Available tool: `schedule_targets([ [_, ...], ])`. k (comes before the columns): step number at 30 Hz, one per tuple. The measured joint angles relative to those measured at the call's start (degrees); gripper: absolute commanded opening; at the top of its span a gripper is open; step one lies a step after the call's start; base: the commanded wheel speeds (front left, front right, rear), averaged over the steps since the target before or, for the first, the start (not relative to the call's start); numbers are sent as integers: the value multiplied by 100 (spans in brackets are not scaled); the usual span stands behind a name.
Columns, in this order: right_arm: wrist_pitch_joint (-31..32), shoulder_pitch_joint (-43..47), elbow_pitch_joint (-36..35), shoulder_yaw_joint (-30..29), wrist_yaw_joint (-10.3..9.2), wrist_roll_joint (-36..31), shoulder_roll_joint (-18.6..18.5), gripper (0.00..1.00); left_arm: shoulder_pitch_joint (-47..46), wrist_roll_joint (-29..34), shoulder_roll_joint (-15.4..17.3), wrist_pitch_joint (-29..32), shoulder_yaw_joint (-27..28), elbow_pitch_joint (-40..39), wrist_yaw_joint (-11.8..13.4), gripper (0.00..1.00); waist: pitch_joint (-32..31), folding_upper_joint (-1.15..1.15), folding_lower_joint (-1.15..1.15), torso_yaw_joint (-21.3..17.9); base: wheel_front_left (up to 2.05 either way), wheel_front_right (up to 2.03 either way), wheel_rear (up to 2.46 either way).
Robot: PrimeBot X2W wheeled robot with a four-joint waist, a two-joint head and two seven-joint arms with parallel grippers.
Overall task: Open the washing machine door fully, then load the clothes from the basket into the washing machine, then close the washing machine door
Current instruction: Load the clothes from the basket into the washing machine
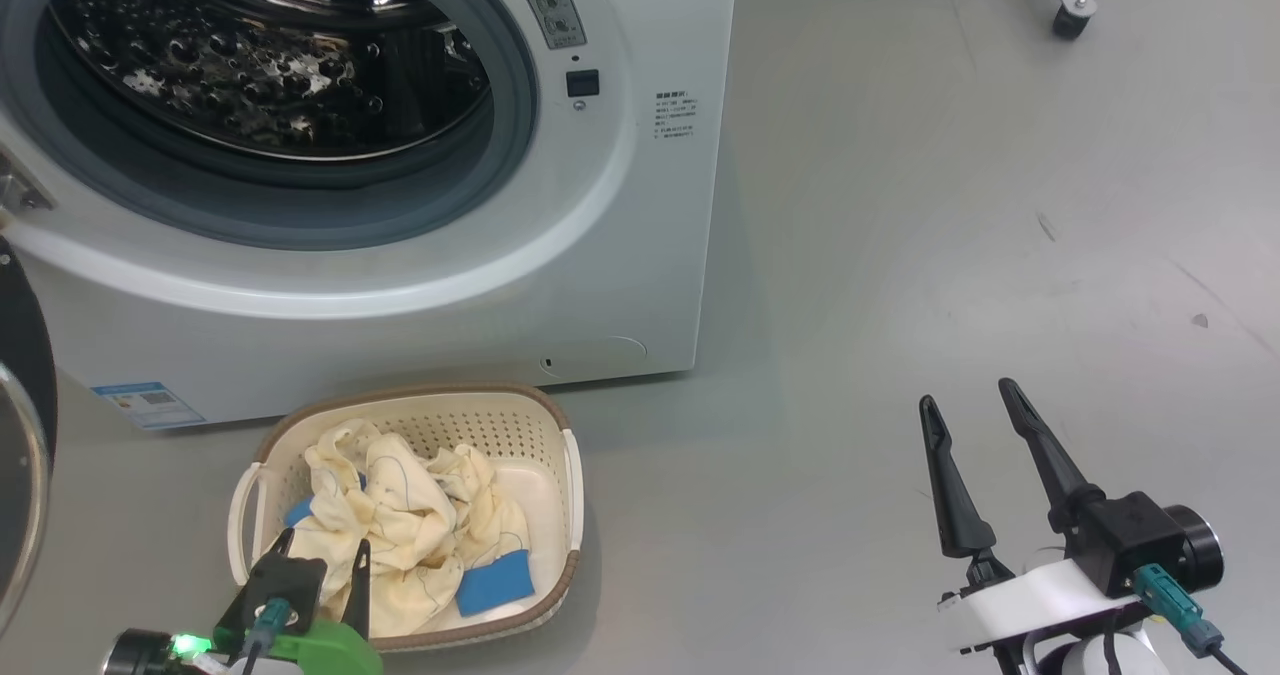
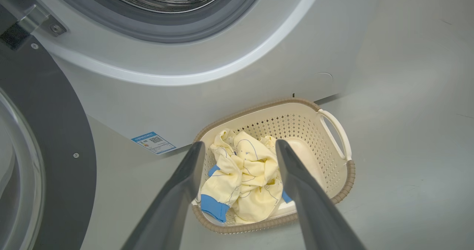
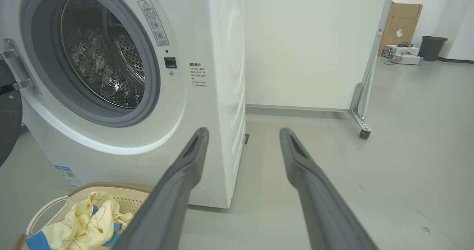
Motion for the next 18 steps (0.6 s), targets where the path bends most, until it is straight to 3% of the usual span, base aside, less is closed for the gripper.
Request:
schedule_targets([
  [6, 0, -242, -79, 91, 20, 0, 1, 100, -582, 138, 159, 597, -120, 714, -120, 100, 360, 0, 0, -141, 0, 0, 0],
  [12, 0, -449, -152, 185, 62, 1, 2, 100, -1242, 108, 186, 1037, -135, 1252, -402, 100, 752, 0, 0, -346, 0, 0, 0],
  [18, 0, -660, -292, 255, 97, 25, 14, 100, -1734, -103, 302, 1427, 65, 1669, -465, 100, 1178, 0, 0, -593, 0, 0, 0],
])
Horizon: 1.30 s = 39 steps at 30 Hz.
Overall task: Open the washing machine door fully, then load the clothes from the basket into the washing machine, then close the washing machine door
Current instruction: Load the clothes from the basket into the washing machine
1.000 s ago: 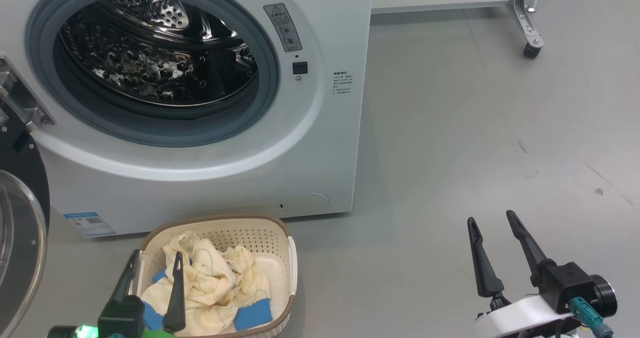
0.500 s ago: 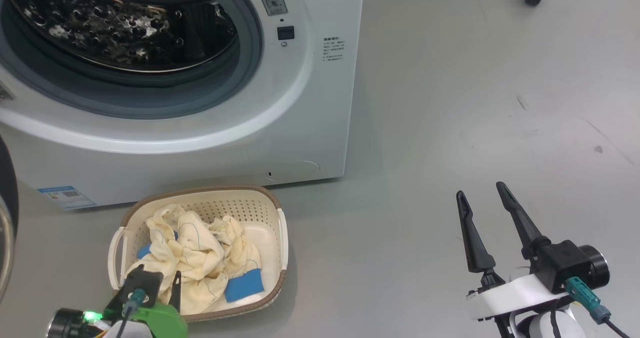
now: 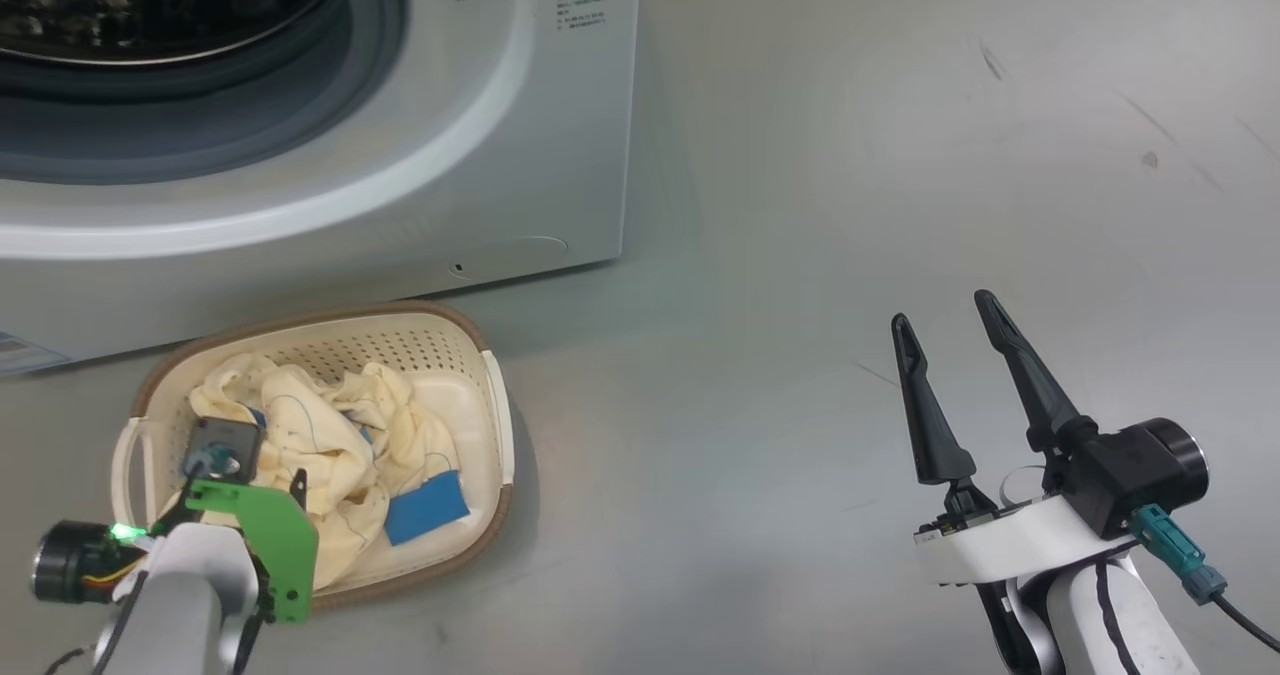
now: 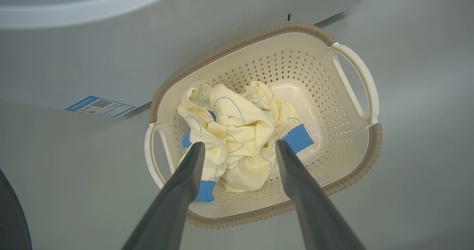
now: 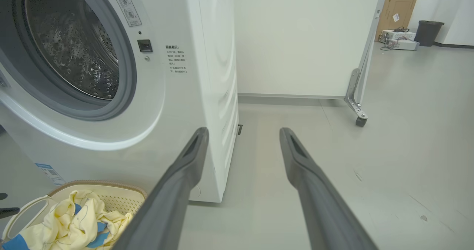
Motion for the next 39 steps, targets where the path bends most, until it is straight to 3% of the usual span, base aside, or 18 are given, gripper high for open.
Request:
schedule_targets([
  [10, 0, -140, -169, 19, 0, 91, 27, 100, -864, -190, 322, 331, 338, 328, -42, 100, 795, 0, 1, -388, 0, 0, 0],
  [30, -1, -834, -737, 185, 2, 433, 51, 100, -2299, 2, 1110, 1026, 403, 631, -44, 100, 2478, 0, 1, -867, 0, 0, 0],
  [39, -1, -1319, -922, 253, -56, 617, 49, 100, -2691, 45, 1220, 1269, 410, 761, 14, 100, 3206, 0, 1, -995, 0, 0, 0],
])
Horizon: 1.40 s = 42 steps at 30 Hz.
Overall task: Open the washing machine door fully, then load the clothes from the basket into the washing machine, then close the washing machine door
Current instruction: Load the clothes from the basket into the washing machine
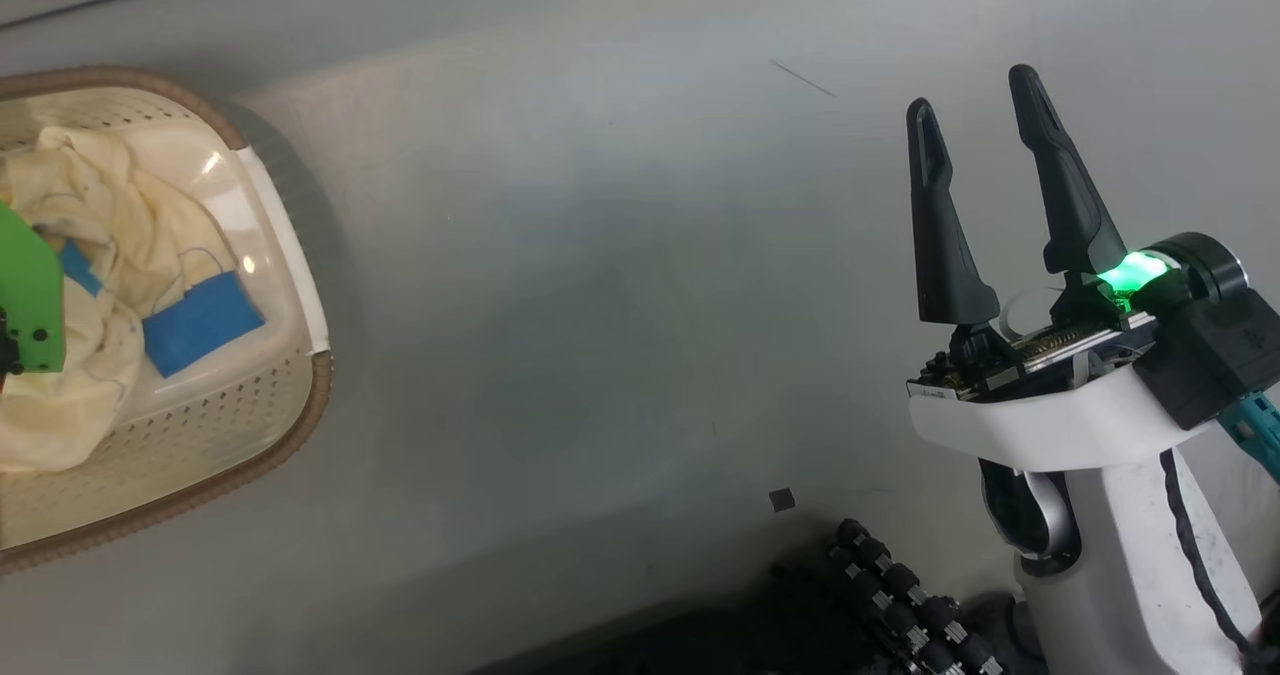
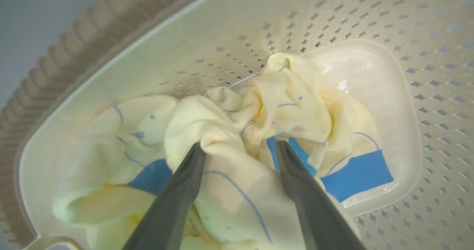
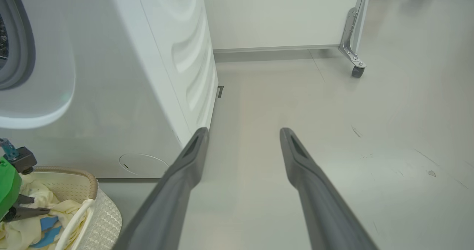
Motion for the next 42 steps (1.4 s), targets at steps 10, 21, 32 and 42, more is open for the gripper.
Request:
schedule_targets([
  [10, 0, -207, 34, 9, -53, 86, 0, 100, -132, 135, 23, 31, -24, 210, 182, 0, 366, 0, 0, -73, 0, 0, 0],
  [21, 0, -278, 182, -18, -108, 86, 0, 100, -168, 135, -121, -537, -23, 344, 279, 0, 285, 0, 0, 17, 0, 0, 0],
  [32, 0, -364, 335, -167, -153, 16, -2, 100, 91, -40, -338, -1597, 174, 407, 536, 0, -32, 0, -1, 185, 0, 0, 0],
  [42, 0, -355, 543, -437, -143, -267, -7, 100, 404, -309, -490, -2842, 404, 726, 453, 0, -439, 0, -1, 462, 0, 0, 0],
])
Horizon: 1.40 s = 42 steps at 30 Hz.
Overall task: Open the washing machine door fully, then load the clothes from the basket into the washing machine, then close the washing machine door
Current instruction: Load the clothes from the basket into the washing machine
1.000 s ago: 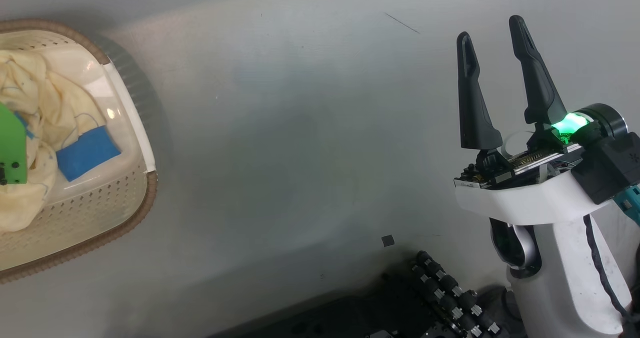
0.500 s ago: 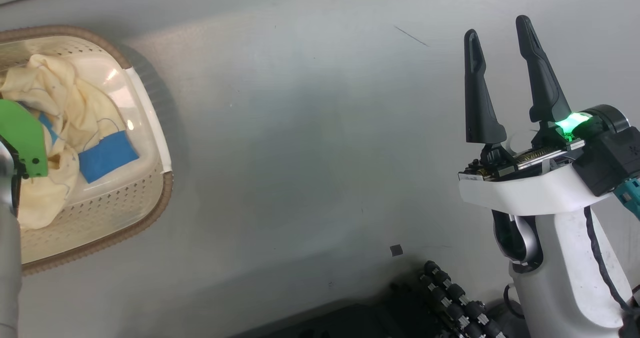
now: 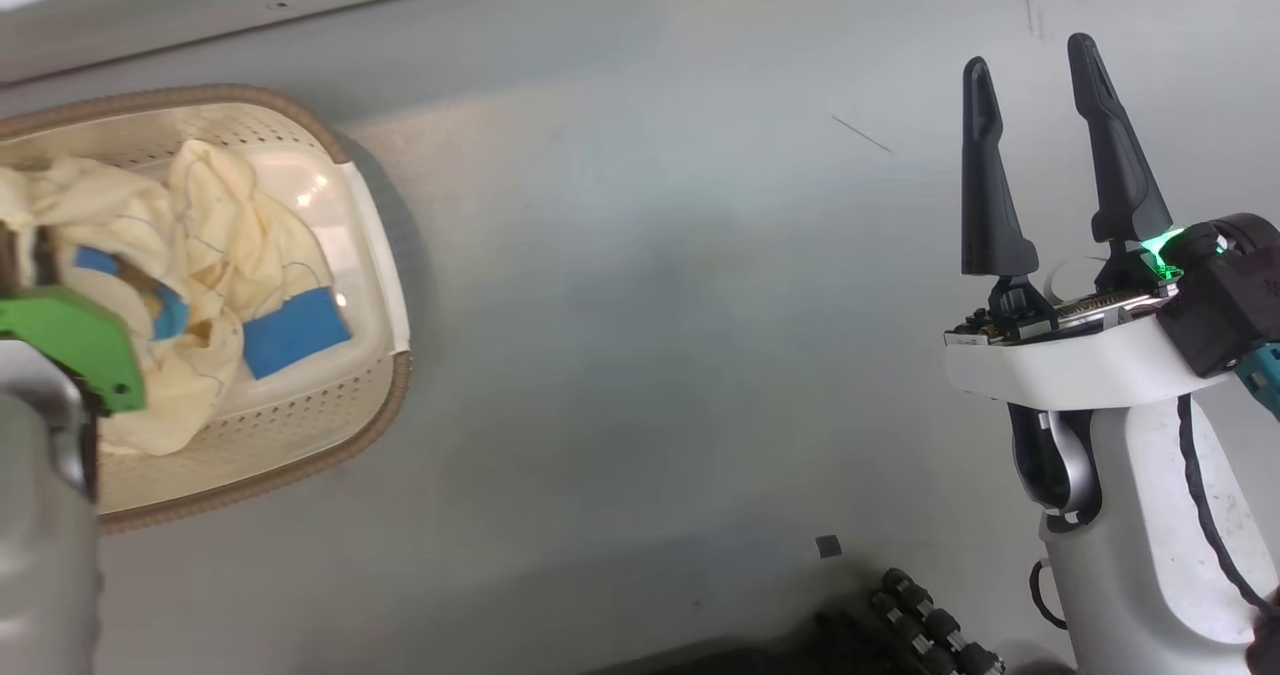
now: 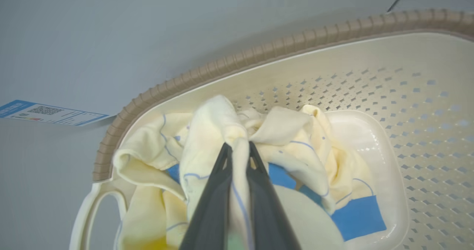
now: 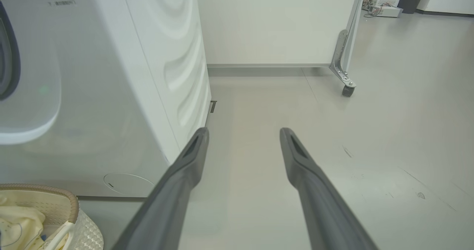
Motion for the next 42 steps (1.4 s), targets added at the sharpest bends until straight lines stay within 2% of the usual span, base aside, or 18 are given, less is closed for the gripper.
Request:
schedule_targets([
  [3, 0, 25, 62, -35, 11, -49, 0, 100, 116, -36, -240, -296, -49, 3, 0, 0, -154, 0, 0, 103, 0, 0, 0],
  [10, 0, 262, 230, -189, 54, -113, -91, 100, 308, -60, -532, -888, -129, 47, 0, 0, -568, 0, 0, 353, 0, 0, 0],
  [24, 0, 751, 564, -356, 119, -174, -114, 100, 766, -59, -835, -977, -243, -477, 2, 0, -1533, 0, -1, 798, 0, 0, 0],
  [31, 0, 1037, 721, -377, 166, -232, -119, 100, 1053, -51, -943, -976, -252, -1391, -3, 0, -2090, 0, -1, 971, 0, 0, 0],
  [42, 0, 1448, 929, -267, 221, -291, -111, 100, 1905, 60, -994, -976, -271, -2118, -12, 0, -2967, 0, -1, 1188, 0, 0, 0],
])
